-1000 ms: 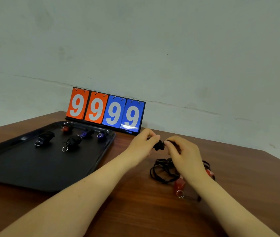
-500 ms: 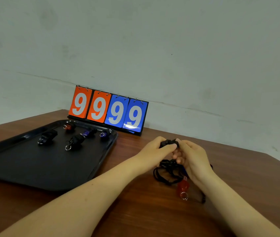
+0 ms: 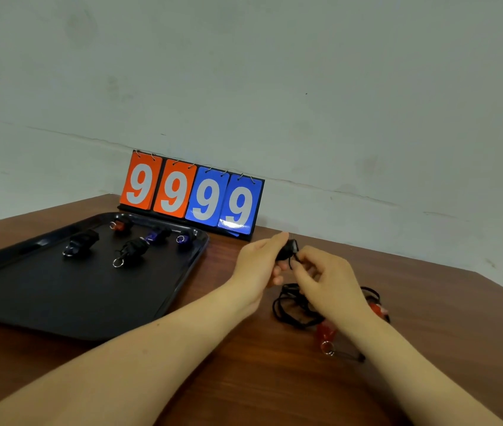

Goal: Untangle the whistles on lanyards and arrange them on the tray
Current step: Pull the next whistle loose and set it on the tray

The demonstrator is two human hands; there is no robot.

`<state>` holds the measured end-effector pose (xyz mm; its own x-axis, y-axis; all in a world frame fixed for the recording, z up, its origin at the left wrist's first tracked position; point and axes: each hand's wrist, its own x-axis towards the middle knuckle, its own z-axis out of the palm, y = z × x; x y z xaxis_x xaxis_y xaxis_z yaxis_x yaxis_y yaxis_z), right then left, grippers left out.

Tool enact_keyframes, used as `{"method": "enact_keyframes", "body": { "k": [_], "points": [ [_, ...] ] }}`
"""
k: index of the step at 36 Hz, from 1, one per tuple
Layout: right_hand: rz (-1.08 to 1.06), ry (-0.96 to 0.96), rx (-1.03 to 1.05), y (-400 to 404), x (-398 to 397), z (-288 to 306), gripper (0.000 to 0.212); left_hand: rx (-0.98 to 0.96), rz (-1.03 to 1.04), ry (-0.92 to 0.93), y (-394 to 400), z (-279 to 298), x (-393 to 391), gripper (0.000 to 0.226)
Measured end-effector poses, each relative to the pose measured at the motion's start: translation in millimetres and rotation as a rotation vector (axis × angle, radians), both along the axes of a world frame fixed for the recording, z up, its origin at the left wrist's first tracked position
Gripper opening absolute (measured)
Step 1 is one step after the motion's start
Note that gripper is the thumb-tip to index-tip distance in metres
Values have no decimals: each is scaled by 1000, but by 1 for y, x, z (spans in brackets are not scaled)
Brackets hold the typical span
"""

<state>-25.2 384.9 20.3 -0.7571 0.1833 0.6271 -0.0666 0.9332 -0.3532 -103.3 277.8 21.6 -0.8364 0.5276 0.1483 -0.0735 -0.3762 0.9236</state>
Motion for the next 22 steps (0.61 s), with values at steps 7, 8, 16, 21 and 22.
{"method": "enact_keyframes", "body": {
  "k": [7, 8, 16, 21, 22],
  "points": [
    [7, 120, 238, -4, 4, 5, 7, -112, 157, 206, 0, 0, -8, 22],
    [4, 130, 235, -5, 4, 5, 7, -139, 181, 226, -1, 0, -10, 23],
    [-2, 135, 12, -1, 1, -1, 7, -237, 43, 173, 0, -3, -10, 31],
    [46, 103, -322, -2, -1, -3, 8, -276, 5, 214, 1, -4, -10, 34],
    [67, 105, -401, -3, -1, -2, 6, -274, -5, 212, 1, -3, -10, 33]
  ]
}}
